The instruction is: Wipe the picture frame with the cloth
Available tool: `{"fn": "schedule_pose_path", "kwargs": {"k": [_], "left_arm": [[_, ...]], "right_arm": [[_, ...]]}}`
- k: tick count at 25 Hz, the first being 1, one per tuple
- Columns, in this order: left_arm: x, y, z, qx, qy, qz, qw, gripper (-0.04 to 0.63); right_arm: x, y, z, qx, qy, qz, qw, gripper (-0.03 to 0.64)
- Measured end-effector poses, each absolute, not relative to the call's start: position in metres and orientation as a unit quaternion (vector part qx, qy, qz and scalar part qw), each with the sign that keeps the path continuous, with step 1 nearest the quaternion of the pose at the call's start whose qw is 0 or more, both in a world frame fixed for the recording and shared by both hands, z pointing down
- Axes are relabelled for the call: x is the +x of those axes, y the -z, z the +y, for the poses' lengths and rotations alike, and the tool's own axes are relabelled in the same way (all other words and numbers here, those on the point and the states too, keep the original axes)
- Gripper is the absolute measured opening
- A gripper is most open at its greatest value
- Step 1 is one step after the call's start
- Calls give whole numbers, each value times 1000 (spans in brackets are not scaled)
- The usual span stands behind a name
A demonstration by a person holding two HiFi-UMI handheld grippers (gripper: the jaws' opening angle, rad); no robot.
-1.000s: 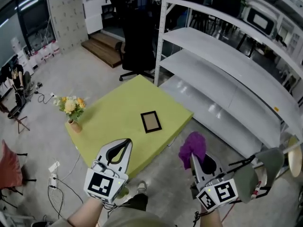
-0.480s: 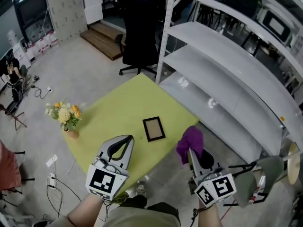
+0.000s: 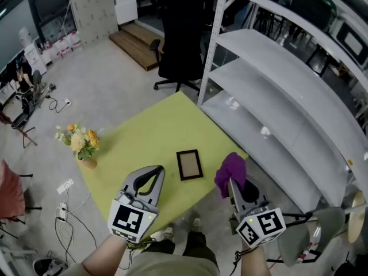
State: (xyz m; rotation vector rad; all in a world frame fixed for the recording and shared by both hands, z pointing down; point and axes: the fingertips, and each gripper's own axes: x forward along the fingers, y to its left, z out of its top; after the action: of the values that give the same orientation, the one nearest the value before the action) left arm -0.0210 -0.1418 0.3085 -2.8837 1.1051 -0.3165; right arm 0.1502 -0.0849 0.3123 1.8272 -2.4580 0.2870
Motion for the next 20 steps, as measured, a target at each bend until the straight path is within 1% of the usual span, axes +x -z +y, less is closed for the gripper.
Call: {"fn": "schedule_pose_path", "kwargs": {"k": [10, 20], "left_arm": [[6, -342, -185, -896, 143, 420, -10, 6], [22, -402, -224, -875, 175, 448, -57, 7]], "right_arm": [[168, -339, -162, 497, -109, -858, 76, 60], [149, -382, -239, 403, -111, -898, 136, 60]]}}
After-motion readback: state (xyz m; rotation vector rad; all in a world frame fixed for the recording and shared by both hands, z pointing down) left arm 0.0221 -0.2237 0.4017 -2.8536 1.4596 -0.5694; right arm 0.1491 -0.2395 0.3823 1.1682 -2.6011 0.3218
